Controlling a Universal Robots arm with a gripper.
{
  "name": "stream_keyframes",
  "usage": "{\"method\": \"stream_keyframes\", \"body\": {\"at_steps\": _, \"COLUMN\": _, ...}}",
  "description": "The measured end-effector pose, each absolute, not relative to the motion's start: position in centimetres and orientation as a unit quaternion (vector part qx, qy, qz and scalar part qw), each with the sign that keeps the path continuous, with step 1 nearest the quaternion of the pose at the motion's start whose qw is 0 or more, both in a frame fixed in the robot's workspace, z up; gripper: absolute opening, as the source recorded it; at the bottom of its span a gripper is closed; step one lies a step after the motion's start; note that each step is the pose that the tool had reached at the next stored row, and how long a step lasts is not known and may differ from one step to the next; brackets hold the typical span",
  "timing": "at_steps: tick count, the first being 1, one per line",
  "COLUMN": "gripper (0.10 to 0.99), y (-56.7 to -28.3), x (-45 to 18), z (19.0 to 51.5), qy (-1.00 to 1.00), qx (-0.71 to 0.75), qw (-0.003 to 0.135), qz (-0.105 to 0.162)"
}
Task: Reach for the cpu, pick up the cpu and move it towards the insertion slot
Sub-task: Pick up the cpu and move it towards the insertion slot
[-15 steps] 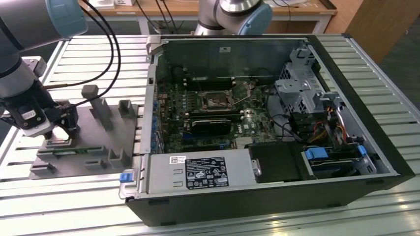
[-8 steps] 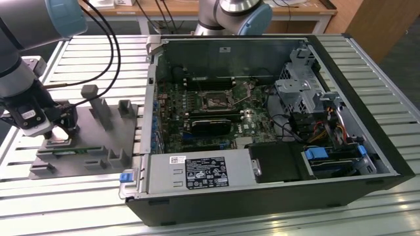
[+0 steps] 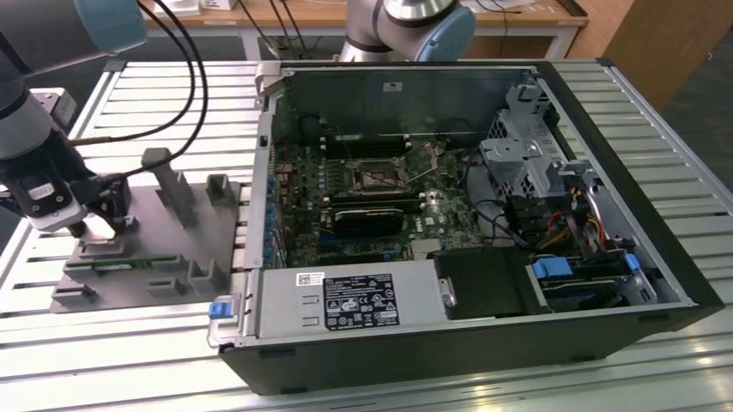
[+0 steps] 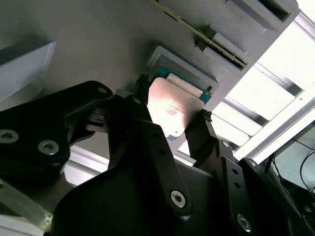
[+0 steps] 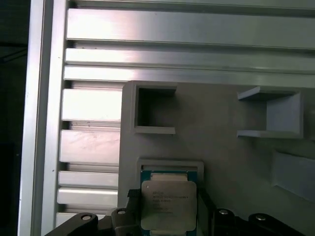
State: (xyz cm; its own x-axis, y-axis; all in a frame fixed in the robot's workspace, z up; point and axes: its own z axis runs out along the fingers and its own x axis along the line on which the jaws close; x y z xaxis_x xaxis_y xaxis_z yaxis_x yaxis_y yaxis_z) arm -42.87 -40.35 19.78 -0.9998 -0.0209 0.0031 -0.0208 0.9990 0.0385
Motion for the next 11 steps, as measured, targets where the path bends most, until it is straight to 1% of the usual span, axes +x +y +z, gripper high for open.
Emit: {"method": "stream_keyframes", "body": {"at_steps": 11, "gripper": 0.541, "y": -40.4, "x": -42.9, "z": 21.5, "qy": -1.000, "qx": 0.010, "qw": 0.002, "qz": -0.019}}
